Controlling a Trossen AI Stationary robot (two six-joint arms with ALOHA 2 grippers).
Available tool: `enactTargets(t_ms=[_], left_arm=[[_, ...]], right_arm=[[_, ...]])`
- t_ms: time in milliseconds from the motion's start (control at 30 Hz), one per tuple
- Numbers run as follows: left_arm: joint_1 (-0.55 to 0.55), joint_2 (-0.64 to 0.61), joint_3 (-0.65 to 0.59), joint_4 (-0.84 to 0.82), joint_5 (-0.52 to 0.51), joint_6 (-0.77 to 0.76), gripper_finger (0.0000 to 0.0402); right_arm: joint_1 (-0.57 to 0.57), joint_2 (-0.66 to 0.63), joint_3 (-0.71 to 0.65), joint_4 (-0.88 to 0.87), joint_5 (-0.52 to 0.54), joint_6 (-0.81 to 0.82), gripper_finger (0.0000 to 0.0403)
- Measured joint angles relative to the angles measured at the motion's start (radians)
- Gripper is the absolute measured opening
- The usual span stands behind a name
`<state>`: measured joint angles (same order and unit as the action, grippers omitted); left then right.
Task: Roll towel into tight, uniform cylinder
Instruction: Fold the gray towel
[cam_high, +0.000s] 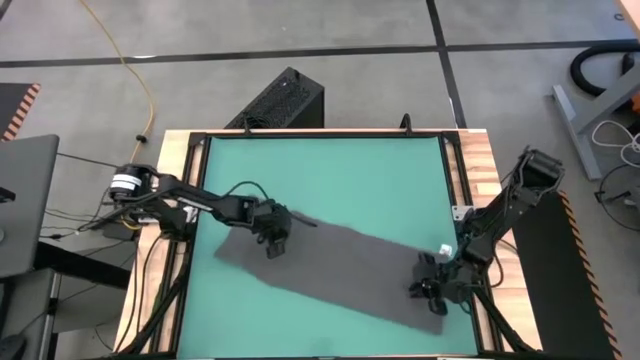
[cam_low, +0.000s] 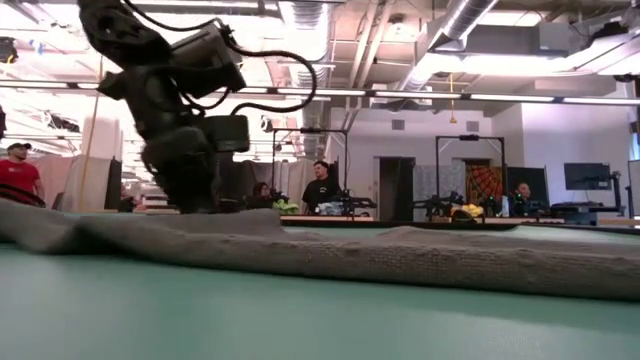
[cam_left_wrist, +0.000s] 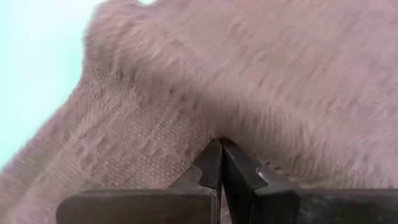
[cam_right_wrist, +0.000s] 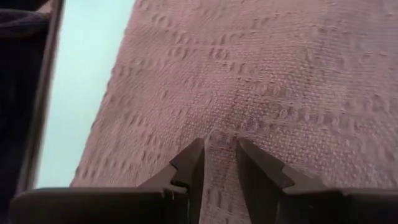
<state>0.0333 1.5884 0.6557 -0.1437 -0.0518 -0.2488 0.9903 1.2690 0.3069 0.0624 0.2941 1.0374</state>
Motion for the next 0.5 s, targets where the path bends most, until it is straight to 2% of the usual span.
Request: enactTargets(t_ms=[133,267,367,500], left_arm=[[0.080,0.007,0.061,-0.019,-0.128,0.124,0.0000],[0.173,0.007,0.159,-0.067,-0.206,0.242,0.0000],[0.230,0.003,0.270,-0.143,-0.202,0.311,0.0000],[0.261,0.002,0.424,-0.257,-0.145,0.361,0.0000]], right_arm=[[0.038,-0.013,0.007,0.000,-0.015,0.042,0.0120],[0.044,-0.050,0.028,-0.008,-0.020,-0.009,0.0120],[0.033,-0.093,0.033,-0.026,-0.019,-0.073,0.0120],[-0.029,-0.171,0.033,-0.111,-0.003,-0.172,0.0120]])
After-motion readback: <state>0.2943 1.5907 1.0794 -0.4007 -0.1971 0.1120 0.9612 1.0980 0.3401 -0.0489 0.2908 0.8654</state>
